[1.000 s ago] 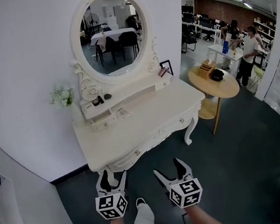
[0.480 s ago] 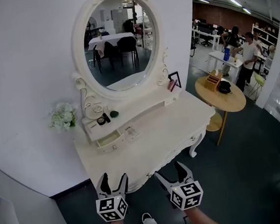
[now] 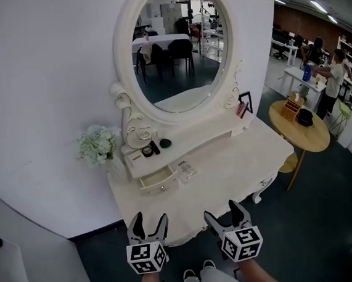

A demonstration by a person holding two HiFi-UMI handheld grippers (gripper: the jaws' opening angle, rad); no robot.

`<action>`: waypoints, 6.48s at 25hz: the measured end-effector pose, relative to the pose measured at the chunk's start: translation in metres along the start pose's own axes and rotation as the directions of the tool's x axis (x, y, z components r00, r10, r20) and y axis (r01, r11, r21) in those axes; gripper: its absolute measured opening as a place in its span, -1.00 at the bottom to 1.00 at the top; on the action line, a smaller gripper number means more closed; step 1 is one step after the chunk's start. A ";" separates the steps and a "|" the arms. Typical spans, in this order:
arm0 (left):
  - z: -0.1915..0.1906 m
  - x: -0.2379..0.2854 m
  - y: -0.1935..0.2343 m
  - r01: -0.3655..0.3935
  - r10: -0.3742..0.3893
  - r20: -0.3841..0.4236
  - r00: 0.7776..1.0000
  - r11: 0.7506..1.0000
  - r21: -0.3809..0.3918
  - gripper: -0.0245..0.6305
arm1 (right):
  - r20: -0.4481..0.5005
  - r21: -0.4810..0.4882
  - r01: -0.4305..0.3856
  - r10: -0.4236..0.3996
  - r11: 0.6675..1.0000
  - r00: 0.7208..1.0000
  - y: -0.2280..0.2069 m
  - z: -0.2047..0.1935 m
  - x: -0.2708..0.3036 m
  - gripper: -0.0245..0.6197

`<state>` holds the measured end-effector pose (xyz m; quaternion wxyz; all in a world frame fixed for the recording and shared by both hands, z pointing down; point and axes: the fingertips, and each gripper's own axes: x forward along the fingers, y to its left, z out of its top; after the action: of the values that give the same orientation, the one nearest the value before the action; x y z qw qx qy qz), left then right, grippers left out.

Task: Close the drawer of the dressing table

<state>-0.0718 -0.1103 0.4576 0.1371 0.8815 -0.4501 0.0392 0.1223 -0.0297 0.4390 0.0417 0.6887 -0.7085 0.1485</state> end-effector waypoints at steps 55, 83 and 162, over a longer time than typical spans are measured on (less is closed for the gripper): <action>-0.051 0.105 0.087 -0.313 0.304 -0.138 0.943 0.948 -0.052 0.07 | -0.260 -0.155 -0.376 0.330 0.913 0.908 0.016 -0.039 0.222 0.23; -0.052 0.139 0.099 -0.276 0.268 -0.152 0.951 0.961 -0.030 0.05 | -0.317 -0.239 -0.405 0.323 0.882 0.892 0.025 -0.054 0.259 -0.06; -0.036 0.185 0.135 -0.269 0.258 -0.144 0.955 0.961 -0.063 -0.03 | -0.295 -0.170 -0.333 0.274 0.928 0.915 0.027 -0.041 0.315 -0.08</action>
<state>-0.0687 -0.3205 0.5551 0.1967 0.8026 -0.5545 0.0978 0.0741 -0.3224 0.5569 0.1874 0.5347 -0.8071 0.1662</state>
